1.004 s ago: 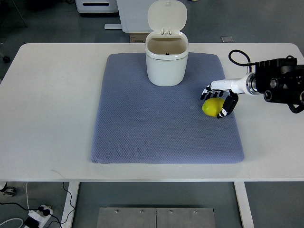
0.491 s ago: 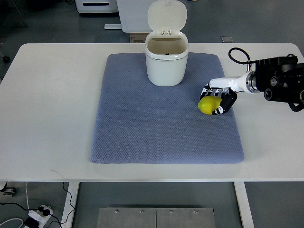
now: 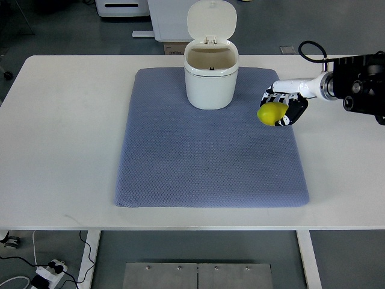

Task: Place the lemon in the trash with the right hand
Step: 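Carry the lemon in the right hand over the open white bin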

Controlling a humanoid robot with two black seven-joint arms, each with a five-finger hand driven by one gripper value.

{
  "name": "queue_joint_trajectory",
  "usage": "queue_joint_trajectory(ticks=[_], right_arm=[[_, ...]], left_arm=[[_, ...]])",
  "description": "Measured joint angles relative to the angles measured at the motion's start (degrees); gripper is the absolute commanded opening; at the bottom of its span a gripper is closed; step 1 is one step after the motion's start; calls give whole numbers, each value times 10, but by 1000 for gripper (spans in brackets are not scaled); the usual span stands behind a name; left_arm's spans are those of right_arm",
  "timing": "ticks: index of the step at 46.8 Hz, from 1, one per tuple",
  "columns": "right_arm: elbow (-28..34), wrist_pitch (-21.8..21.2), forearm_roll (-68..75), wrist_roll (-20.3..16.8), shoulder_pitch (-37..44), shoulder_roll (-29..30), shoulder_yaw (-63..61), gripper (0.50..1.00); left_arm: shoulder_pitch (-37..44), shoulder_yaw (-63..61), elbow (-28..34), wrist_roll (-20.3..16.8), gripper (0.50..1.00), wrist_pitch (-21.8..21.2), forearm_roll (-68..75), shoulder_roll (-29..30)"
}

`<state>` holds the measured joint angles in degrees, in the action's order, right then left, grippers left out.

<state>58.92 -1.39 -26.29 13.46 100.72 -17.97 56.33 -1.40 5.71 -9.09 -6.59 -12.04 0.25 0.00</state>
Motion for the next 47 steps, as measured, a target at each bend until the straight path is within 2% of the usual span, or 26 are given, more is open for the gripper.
queue_joint_trajectory(ticks=[20, 38, 47], right_arm=[[-30, -3, 9, -9, 46, -18, -44, 500], [-55, -10, 13, -47, 44, -20, -158, 500], [-80, -10, 18, -81, 22, -16, -233, 500]], left_arm=[[0, 0, 0, 0, 1000, 0, 0, 0], [0, 0, 0, 0, 1000, 0, 0, 0], [0, 0, 0, 0, 1000, 0, 0, 0]])
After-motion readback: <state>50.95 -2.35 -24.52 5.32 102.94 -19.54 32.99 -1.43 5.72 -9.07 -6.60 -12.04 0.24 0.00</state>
